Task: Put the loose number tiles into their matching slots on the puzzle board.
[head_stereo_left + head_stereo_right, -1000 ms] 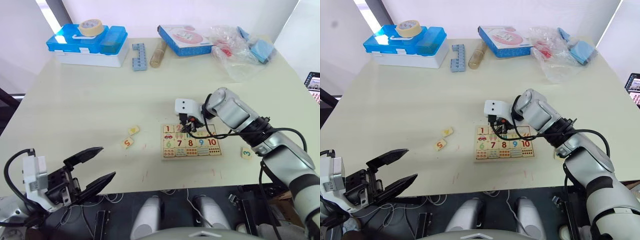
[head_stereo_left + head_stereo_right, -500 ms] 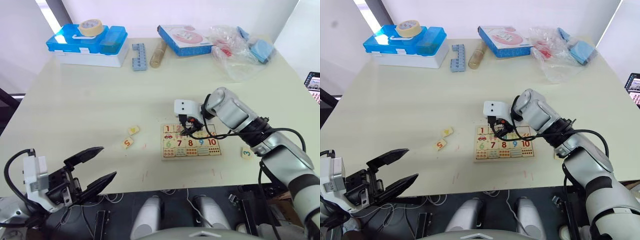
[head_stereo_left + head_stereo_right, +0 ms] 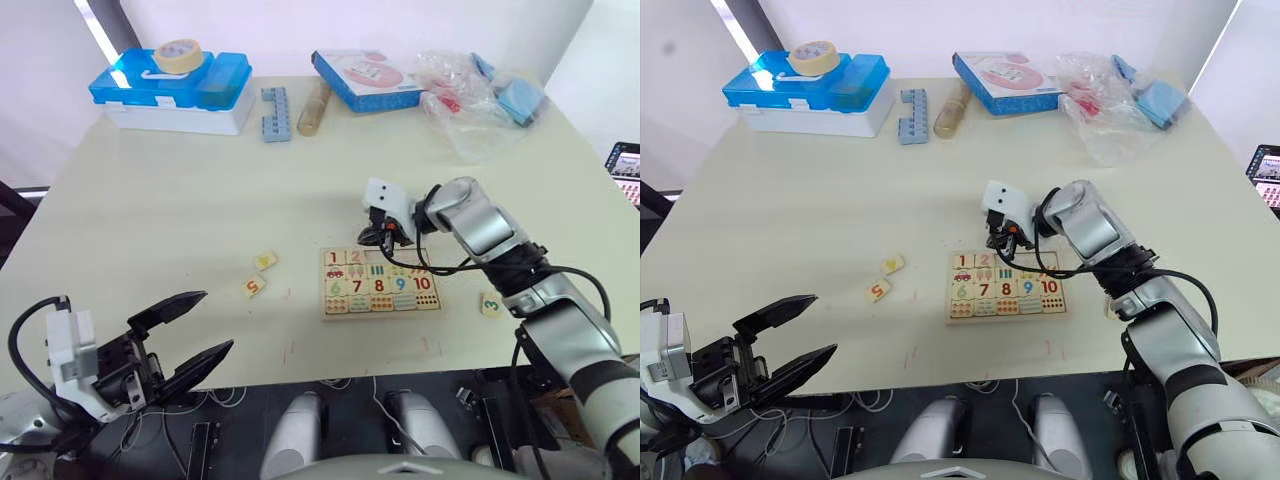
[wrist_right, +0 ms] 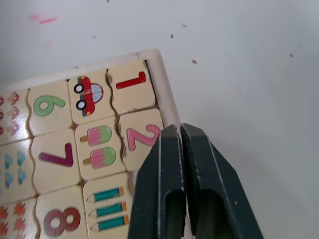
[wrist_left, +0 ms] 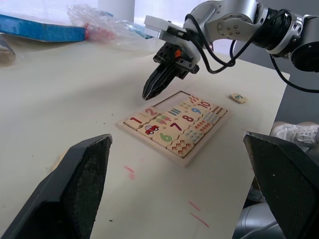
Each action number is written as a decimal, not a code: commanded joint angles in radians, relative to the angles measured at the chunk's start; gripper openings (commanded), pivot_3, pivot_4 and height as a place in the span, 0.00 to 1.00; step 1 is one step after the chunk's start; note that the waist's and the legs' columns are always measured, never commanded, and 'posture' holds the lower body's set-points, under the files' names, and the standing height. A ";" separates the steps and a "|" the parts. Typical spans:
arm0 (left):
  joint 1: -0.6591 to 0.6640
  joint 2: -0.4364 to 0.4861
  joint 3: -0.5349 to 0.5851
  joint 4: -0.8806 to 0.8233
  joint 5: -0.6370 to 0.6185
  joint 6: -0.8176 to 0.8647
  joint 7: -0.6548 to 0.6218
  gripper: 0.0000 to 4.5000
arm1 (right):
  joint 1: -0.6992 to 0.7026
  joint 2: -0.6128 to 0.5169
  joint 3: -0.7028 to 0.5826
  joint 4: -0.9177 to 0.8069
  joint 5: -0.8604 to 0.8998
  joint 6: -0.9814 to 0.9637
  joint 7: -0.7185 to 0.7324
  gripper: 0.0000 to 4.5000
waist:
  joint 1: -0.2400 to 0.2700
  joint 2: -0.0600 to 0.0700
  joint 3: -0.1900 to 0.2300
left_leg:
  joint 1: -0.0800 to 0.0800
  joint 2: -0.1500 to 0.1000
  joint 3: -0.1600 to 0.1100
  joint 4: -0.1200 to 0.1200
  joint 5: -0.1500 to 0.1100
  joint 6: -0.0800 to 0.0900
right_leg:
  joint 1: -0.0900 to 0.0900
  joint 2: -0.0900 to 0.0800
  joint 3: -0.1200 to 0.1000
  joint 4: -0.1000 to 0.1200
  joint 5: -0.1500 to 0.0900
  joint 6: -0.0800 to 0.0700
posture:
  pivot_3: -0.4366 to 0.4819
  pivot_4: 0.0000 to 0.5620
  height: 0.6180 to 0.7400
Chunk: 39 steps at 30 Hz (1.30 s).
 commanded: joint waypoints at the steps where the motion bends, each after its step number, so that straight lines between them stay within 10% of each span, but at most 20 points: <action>1: 0.003 0.007 0.005 -0.014 -0.004 -0.012 -0.001 1.00 | -0.007 0.007 -0.011 0.003 -0.020 -0.042 -0.018 0.01 | 0.001 0.000 0.000 | 0.000 0.000 0.000 0.000 0.000 0.000 | 0.000 0.000 0.000 0.000 0.000 0.000 | 0.48 0.27 1.00; 29: 0.031 -0.010 0.014 -0.020 0.000 -0.023 0.003 1.00 | 0.016 0.019 0.025 -0.003 -0.081 -0.079 0.051 0.01 | 0.000 0.000 0.000 | 0.000 0.000 0.000 0.000 0.000 0.000 | 0.000 0.000 0.000 0.000 0.000 0.000 | 0.48 0.27 1.00; 39: 0.039 -0.034 0.016 -0.005 0.000 0.001 0.072 1.00 | 0.150 0.022 -0.217 -0.177 0.118 -0.122 0.003 0.01 | 0.006 -0.001 0.000 | 0.000 0.000 -0.001 0.000 0.000 0.000 | 0.000 0.000 0.000 0.000 0.000 0.000 | 0.48 0.27 1.00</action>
